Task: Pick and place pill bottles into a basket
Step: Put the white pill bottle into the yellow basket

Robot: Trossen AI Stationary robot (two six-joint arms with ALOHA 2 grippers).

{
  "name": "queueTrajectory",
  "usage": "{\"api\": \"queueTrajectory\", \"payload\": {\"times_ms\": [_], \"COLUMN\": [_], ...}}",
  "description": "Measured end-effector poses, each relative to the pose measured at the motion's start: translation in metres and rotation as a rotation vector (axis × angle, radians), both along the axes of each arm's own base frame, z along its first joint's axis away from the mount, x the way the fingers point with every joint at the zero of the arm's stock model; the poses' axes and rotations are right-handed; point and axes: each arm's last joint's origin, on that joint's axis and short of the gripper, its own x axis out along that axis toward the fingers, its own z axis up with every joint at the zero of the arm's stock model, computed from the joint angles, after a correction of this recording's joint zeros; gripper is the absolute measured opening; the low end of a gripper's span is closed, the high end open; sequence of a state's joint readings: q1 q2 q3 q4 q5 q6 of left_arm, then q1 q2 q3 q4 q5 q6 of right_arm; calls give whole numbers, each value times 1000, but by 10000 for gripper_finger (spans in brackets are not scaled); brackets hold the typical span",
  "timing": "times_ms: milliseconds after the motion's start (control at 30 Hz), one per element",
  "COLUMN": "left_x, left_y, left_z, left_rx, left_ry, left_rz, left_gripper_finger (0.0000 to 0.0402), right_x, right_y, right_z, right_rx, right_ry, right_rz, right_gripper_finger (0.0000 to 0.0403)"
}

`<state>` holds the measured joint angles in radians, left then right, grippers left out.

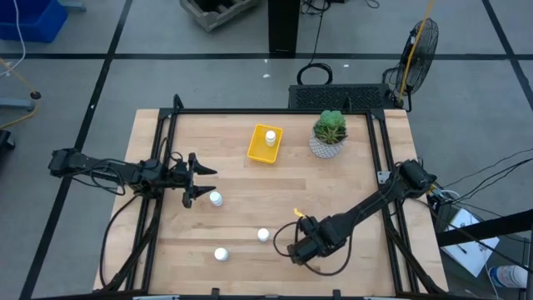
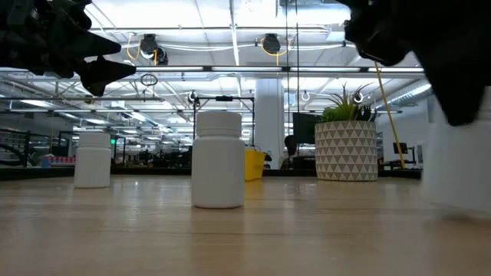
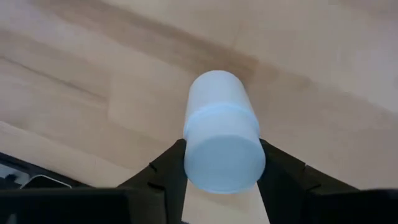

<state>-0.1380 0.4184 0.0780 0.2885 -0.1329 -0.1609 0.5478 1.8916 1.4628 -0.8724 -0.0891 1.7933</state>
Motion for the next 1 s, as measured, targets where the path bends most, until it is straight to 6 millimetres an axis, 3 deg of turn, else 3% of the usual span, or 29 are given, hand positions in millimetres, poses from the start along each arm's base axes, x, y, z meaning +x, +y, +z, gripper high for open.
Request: {"api": "queueTrajectory", "payload": {"times_ms": [233,667,900,1000], "left_x": [0,0,0,0], "left_y": [0,0,0,0], "left_z": [0,0,0,0], "left_rx": [0,0,0,0], "left_ry": [0,0,0,0], "left_rz": [0,0,0,0], "left_gripper_finger": [274,273,274,274], "right_x": [8,40,62,63], "right_y": [-33,-148,-196,-212], "right_z": [24,69,84,89], "right_rx": [-79,-285,-349,-381], "right_ry": [-110,-409,-641,-641], "right_rz": [-11,-78,-112,-116], "right_gripper_finger": [149,149,149,149]}}
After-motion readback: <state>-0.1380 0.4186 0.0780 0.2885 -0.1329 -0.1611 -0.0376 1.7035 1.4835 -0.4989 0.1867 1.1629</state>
